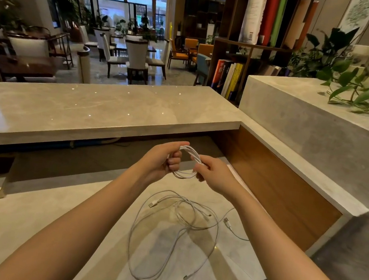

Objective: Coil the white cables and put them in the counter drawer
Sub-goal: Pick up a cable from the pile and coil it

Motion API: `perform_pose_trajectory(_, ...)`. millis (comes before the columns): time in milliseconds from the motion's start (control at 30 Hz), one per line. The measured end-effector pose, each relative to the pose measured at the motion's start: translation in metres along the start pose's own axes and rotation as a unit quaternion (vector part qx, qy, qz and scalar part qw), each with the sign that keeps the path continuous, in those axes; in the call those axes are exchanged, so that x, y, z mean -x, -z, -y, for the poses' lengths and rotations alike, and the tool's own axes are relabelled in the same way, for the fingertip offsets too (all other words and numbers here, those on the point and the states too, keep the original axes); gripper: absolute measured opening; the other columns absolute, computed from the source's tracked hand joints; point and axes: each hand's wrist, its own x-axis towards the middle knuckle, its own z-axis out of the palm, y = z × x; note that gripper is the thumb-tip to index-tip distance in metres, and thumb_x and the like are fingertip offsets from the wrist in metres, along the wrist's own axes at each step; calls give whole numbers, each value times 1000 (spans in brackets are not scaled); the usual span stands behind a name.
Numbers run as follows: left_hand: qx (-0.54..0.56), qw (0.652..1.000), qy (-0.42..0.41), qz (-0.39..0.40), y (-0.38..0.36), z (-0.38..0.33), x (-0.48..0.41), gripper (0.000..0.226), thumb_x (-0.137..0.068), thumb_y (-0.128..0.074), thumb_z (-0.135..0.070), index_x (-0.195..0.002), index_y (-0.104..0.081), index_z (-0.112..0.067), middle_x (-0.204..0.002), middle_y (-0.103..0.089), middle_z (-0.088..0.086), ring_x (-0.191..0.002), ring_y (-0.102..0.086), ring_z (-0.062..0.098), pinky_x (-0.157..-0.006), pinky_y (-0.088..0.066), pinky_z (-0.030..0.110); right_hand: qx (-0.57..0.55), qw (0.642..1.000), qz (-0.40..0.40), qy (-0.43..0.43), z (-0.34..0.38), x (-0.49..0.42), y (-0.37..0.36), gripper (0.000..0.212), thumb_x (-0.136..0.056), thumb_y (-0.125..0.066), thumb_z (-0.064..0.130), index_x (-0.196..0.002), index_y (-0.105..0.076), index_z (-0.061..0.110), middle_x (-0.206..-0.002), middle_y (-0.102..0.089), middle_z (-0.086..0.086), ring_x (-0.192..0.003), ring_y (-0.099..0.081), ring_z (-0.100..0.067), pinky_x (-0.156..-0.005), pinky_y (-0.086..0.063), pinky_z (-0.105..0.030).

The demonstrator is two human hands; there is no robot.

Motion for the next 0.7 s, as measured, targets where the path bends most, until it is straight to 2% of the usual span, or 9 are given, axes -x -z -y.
perform_pose_trajectory(67, 33, 999, 17, -7, 7, 1, 3, 16, -93, -51, -11, -101, -63, -5, -54, -42, -4, -40, -30, 4, -36, -25, 14, -111, 993, 40, -15, 3, 3, -5, 20, -96, -45, 16, -102, -64, 15, -84, -66, -9, -72, -59, -14, -70, -50, -26)
perform_pose_trajectory(167, 72, 997, 28, -22, 18, 2, 9, 10, -91, -54, -10, -84, -61, -6, -56, -42, -2, -38, -26, 3, -35, -21, 14, -218, 970, 105, -31, 2, 0, -12, 23, -97, -46, 22, -110, -63, 30, -105, -69, -8, -83, -63, -15, -80, -52, -30)
perform_pose_trajectory(267, 28, 999, 5, -43, 29, 3, 14, 14, -91, -54, -9, -76, -56, -9, -53, -37, -3, -36, -26, 3, -33, -21, 14, -173, 978, 113, -32, 3, -6, -23, 29, -98, -44, 28, -122, -60, 26, -102, -70, 5, -89, -62, -10, -79, -50, -25)
perform_pose_trajectory(367, -28, 999, -7, -38, 40, 2, 20, 17, -92, -52, -12, -74, -54, -12, -48, -32, -6, -37, -24, 4, -34, -20, 15, -167, 981, 86, -38, 14, -15, -37, 34, -98, -41, 34, -112, -65, 16, -96, -73, 0, -83, -61, -11, -69, -49, -20)
perform_pose_trajectory(467, -33, 999, -1, -27, 52, 4, 25, 20, -93, -51, -13, -73, -54, -14, -47, -28, -6, -36, -21, 4, -34, -17, 16, -198, 975, 84, -56, 22, -23, -48, 33, -98, -44, 27, -104, -69, 6, -79, -70, -4, -67, -60, -9, -57, -51, -15)
perform_pose_trajectory(533, -30, 999, 2, -32, 63, 5, 29, 17, -93, -51, -14, -76, -54, -14, -49, -27, -5, -36, -20, 5, -35, -16, 17, -228, 965, 106, -68, 22, -26, -57, 30, -97, -48, 24, -100, -71, 6, -77, -68, -5, -64, -60, -9, -56, -51, -15)
perform_pose_trajectory(633, -54, 997, 5, -55, 82, 9, 35, 6, -93, -52, -15, -92, -56, -11, -55, -32, -1, -41, -26, 7, -39, -21, 18, -266, 948, 138, -103, 20, -28, -74, 26, -95, -51, 25, -94, -72, 10, -73, -66, -4, -63, -59, -10, -57, -50, -18)
perform_pose_trajectory(700, -103, 991, 12, -79, 95, 12, 40, 15, -93, -52, -15, -105, -58, -8, -64, -43, 2, -50, -39, 9, -47, -33, 21, -266, 946, 134, -127, 18, -30, -89, 26, -95, -51, 26, -90, -72, 11, -70, -65, -3, -62, -57, -11, -59, -50, -20)
